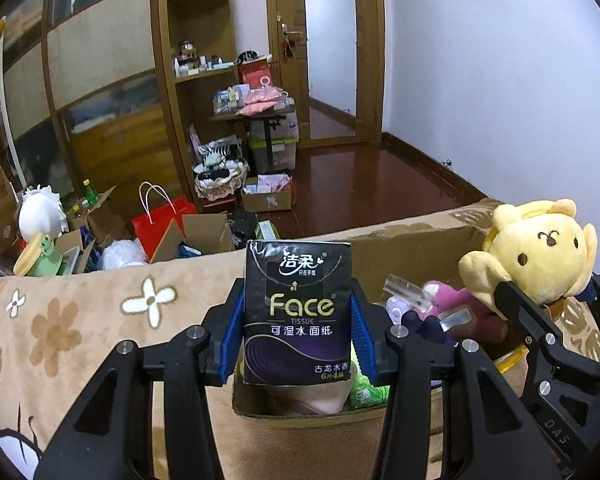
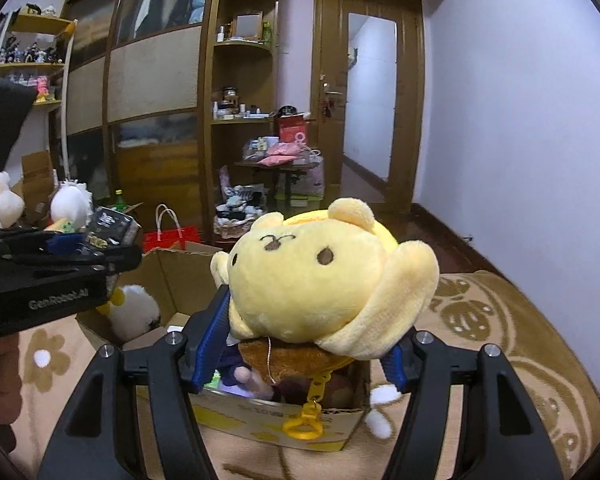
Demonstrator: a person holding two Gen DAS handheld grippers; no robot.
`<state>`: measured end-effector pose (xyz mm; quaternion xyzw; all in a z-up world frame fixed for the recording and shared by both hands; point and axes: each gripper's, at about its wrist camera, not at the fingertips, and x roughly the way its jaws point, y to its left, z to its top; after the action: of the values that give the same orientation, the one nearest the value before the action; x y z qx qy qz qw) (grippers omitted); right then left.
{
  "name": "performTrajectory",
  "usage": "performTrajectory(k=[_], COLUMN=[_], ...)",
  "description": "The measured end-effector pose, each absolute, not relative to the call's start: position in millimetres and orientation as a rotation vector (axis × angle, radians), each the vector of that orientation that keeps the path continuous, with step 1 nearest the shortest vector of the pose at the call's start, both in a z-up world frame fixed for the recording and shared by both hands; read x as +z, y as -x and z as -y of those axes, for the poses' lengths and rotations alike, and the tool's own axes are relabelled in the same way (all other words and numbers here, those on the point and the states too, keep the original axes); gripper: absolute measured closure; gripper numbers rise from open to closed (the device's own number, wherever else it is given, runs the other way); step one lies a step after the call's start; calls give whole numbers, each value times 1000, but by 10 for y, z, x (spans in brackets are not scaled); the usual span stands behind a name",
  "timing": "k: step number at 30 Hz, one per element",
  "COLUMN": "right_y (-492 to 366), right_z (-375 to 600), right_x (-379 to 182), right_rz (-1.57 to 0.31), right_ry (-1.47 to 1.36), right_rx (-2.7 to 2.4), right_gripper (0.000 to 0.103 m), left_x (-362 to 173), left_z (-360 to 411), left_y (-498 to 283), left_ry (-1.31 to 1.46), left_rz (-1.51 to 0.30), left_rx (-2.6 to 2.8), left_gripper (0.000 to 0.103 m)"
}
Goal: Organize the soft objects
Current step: 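Lift the tissue pack with the left tool while the right tool carries the yellow bear over the box, then open the left tool into the box while the right tool releases the yellow bear inside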
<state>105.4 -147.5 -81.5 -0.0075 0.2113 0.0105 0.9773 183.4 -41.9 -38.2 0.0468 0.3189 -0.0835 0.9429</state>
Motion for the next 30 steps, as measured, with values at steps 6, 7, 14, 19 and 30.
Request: performTrajectory(k=[6, 7, 14, 19, 30], right_y=[-1128, -1142, -1194, -1227, -1224], right_z=[1530, 1541, 1596, 1594, 1609], right_x=[-911, -925, -1007, -1036, -1017], right_rz=[-462, -470, -506, -525, -508], right_ry=[-31, -39, -89, -89, -96], right_rx=[61, 68, 101, 112, 126], right_gripper=[33, 32, 28, 26, 10], left_x=[-535, -558, -605, -608, -533], left_z=[479, 489, 478, 383, 280], left_y=[-1882, -1899, -1899, -1888, -1761], left_ry=[-125, -126, -134, -120, -149], left_rz=[-700, -710, -714, -716, -685], left_rx=[-189, -194, -182, -154, -94], left_gripper=[57, 55, 36, 26, 7])
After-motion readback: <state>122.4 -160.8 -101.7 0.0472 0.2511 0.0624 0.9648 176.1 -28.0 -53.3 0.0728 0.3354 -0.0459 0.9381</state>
